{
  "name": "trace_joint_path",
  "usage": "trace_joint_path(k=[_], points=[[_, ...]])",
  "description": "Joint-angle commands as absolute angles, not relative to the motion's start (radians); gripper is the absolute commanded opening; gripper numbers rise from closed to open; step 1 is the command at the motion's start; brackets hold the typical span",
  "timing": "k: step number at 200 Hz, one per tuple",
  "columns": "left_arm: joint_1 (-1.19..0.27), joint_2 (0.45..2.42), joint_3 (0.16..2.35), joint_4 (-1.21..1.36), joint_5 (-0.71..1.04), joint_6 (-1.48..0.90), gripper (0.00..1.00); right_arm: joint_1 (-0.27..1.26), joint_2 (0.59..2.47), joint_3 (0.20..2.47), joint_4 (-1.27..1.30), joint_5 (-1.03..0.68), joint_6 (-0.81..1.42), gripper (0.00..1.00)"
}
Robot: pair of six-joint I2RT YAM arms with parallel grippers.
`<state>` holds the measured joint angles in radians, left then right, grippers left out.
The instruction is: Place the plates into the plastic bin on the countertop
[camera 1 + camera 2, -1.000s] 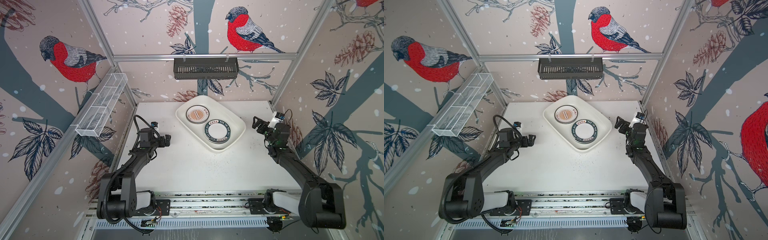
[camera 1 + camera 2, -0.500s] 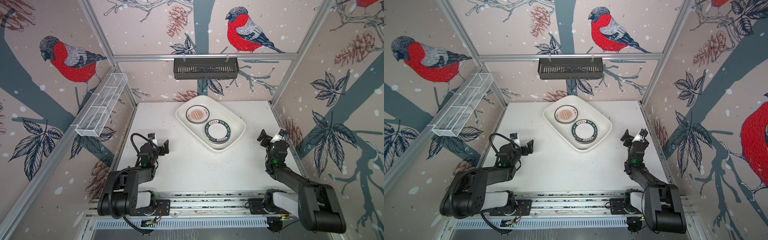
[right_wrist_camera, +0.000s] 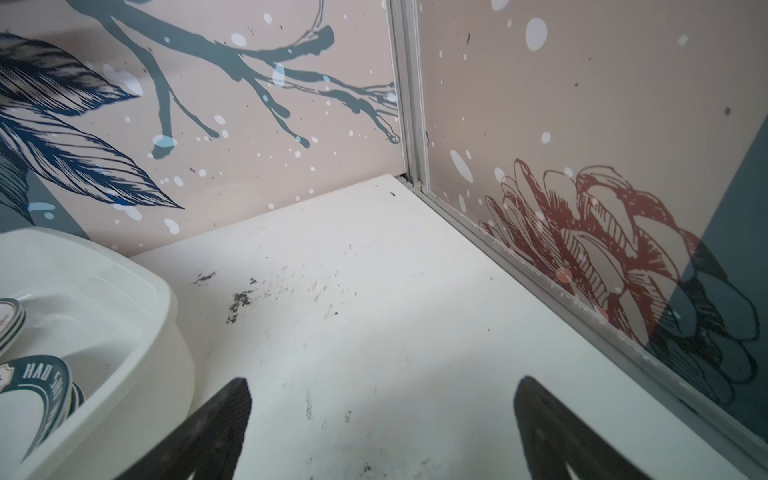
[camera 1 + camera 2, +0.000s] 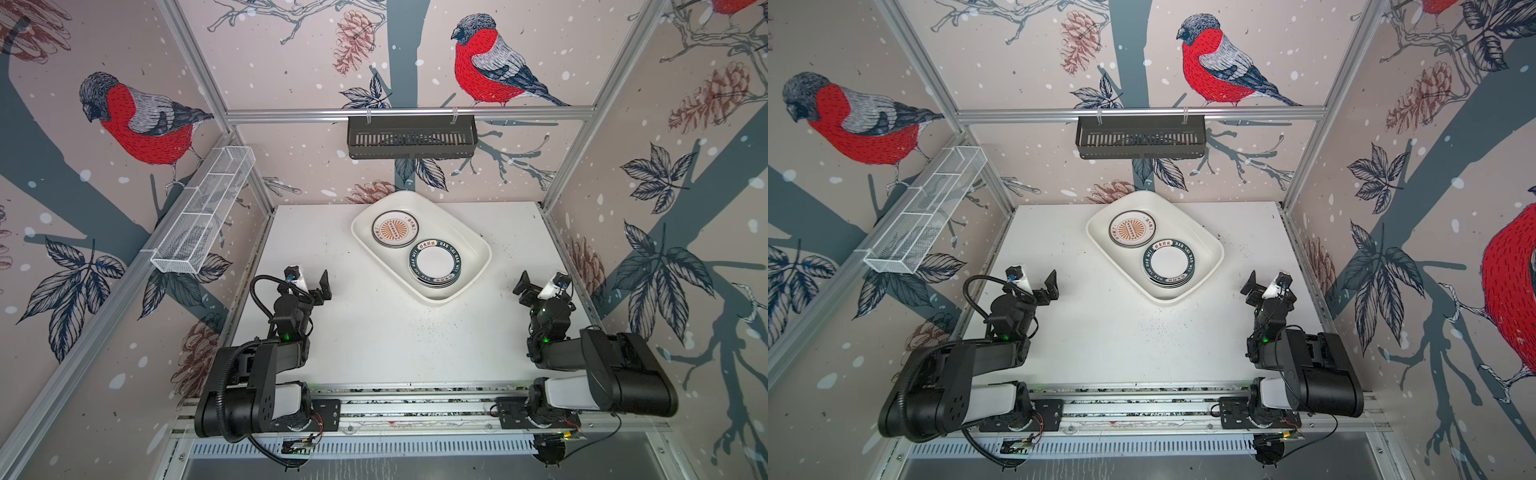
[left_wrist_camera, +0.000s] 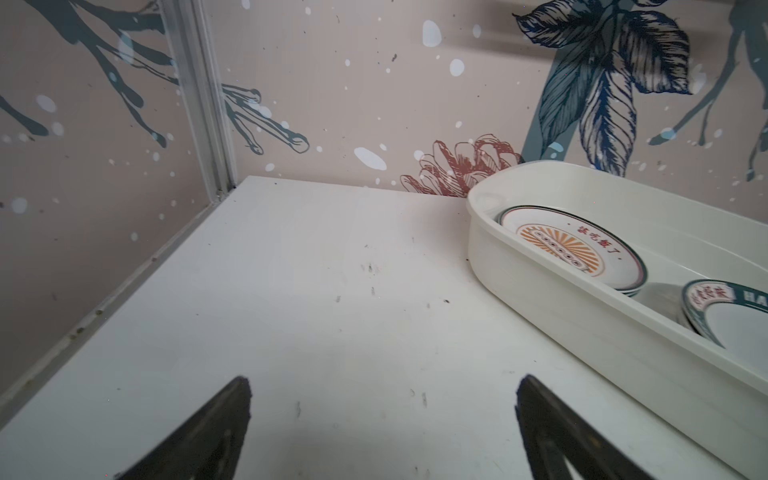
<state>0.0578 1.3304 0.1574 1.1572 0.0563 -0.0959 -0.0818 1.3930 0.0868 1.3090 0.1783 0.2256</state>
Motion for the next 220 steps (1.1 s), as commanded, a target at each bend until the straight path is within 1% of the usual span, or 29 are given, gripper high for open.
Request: trace_joint_path(k=[1, 14, 28, 40, 60, 73, 84, 102, 109, 120, 130, 151, 220], points=[[0.077, 1.365, 0.181, 1.213, -0.031, -0.090, 0.98, -0.082, 1.404, 0.102, 1.376, 0.122, 0.196, 0.99], [0.080, 1.399, 0.164, 1.274, -0.027, -0.110, 0.98, -0.083, 1.406, 0.087, 1.410, 0.100, 0.184, 1.00], [0.080, 1.457, 0.125, 1.404, 0.001, -0.095, 0.98, -0.078, 1.420, 0.049, 1.475, 0.108, 0.188, 1.00], [0.081, 1.522, 0.095, 1.532, 0.011, -0.092, 0.98, -0.078, 1.459, 0.029, 1.550, 0.114, 0.190, 1.00], [0.058, 1.574, 0.046, 1.668, 0.035, -0.046, 0.98, -0.079, 1.556, 0.019, 1.698, 0.087, 0.183, 0.99], [0.052, 1.604, 0.013, 1.770, 0.058, -0.036, 0.99, -0.082, 1.517, 0.037, 1.602, 0.077, 0.181, 0.99], [0.052, 1.613, 0.002, 1.803, 0.056, -0.036, 0.99, -0.083, 1.499, 0.064, 1.529, 0.063, 0.173, 0.99], [0.052, 1.593, 0.030, 1.732, 0.024, -0.046, 0.99, -0.076, 1.532, 0.112, 1.492, 0.019, 0.154, 0.99], [0.052, 1.581, 0.053, 1.682, 0.022, -0.046, 0.99, -0.075, 1.529, 0.138, 1.431, 0.002, 0.145, 1.00], [0.052, 1.559, 0.090, 1.576, 0.021, -0.048, 0.99, -0.051, 1.523, 0.173, 1.354, 0.037, 0.127, 1.00], [0.054, 1.556, 0.125, 1.509, 0.019, -0.050, 0.99, -0.033, 1.530, 0.177, 1.361, 0.073, 0.117, 0.99], [0.052, 1.553, 0.208, 1.347, 0.053, -0.038, 0.99, -0.029, 1.529, 0.177, 1.362, 0.080, 0.115, 1.00], [0.046, 1.554, 0.216, 1.337, 0.060, -0.020, 0.99, -0.023, 1.530, 0.179, 1.357, 0.092, 0.110, 0.99]])
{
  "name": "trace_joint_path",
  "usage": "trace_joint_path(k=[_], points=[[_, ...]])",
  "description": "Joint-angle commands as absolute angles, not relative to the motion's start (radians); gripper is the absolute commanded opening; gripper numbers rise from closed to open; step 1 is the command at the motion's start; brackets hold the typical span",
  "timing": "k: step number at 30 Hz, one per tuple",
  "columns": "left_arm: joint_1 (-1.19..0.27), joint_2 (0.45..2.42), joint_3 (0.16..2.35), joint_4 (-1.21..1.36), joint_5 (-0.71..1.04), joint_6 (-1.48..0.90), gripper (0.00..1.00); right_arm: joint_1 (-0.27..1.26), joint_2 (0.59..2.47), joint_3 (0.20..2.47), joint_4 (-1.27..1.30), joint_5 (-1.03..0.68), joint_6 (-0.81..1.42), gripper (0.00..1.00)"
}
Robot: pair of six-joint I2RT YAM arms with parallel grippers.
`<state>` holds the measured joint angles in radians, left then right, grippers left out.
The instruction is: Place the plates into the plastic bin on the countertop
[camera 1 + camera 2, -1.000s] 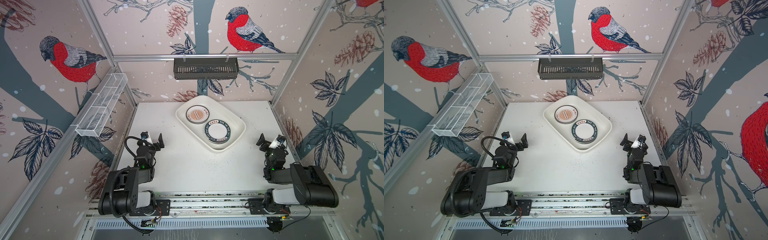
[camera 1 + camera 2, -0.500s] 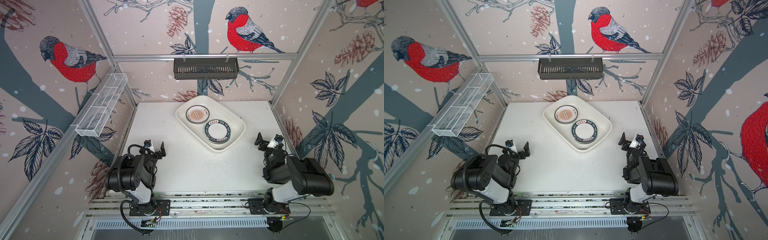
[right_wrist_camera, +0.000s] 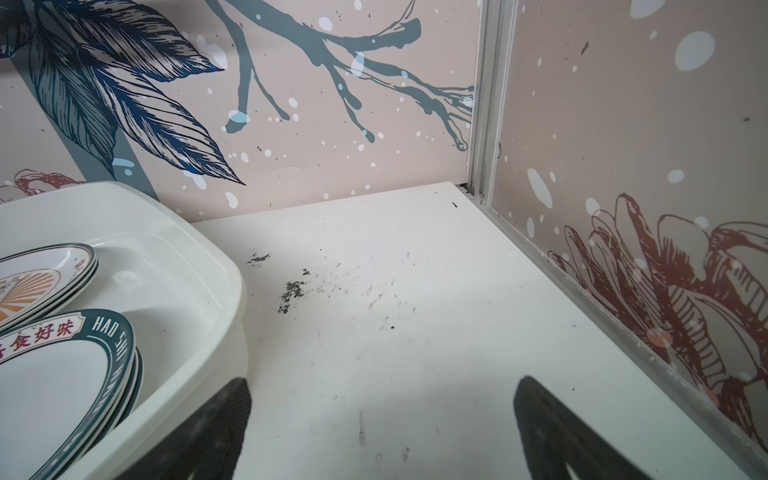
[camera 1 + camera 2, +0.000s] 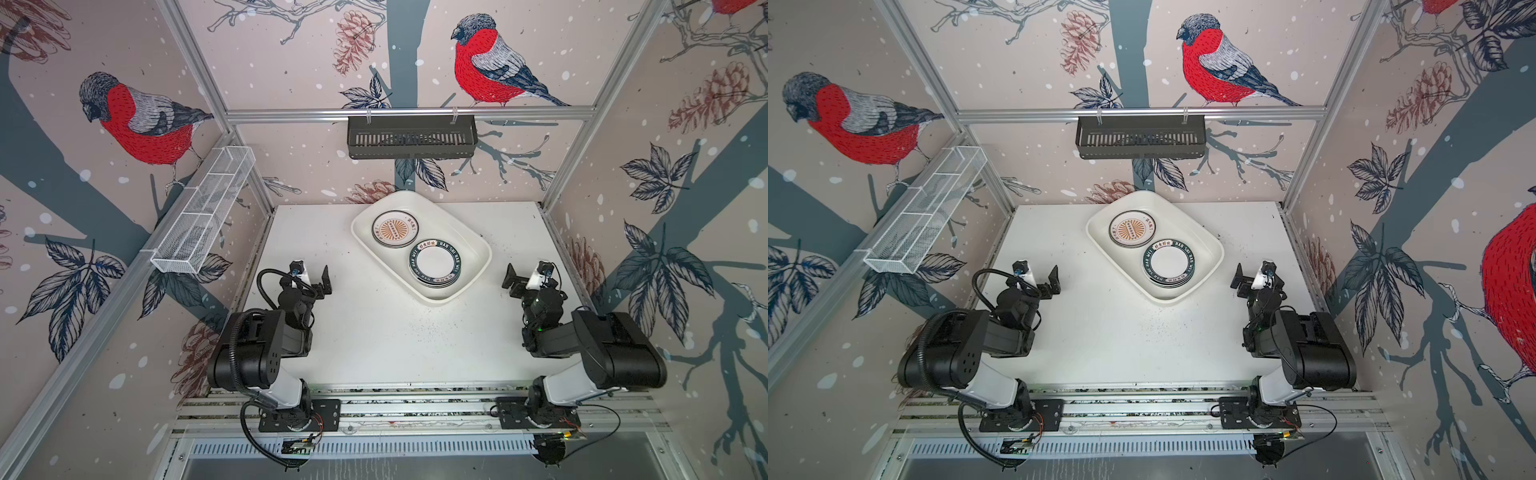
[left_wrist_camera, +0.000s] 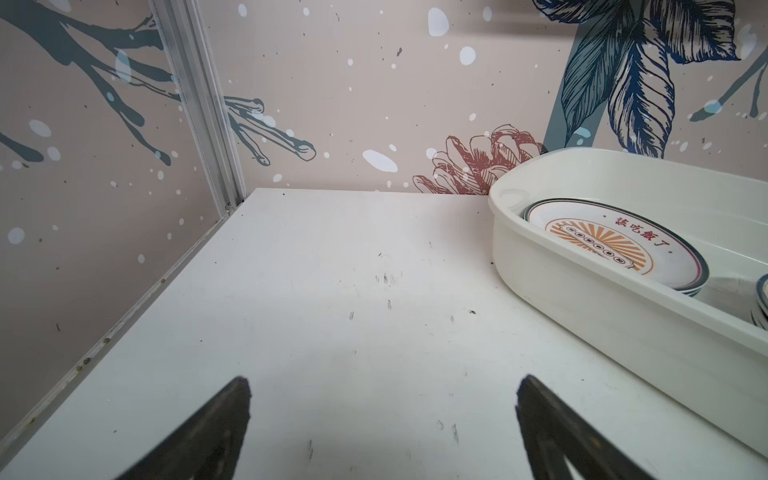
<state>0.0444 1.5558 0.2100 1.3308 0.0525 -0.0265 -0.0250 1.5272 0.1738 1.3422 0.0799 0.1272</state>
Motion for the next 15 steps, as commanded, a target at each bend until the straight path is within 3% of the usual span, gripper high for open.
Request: trace_joint_path(k=[1, 15], points=[[0.045, 1.554, 0.216, 1.337, 0.060, -0.020, 0.99, -0.022, 1.529, 0.179, 1.356, 0.094, 0.110, 1.00], [0.035, 1.554, 0.221, 1.325, 0.043, -0.013, 0.99, -0.019, 1.529, 0.180, 1.355, 0.099, 0.109, 0.99]])
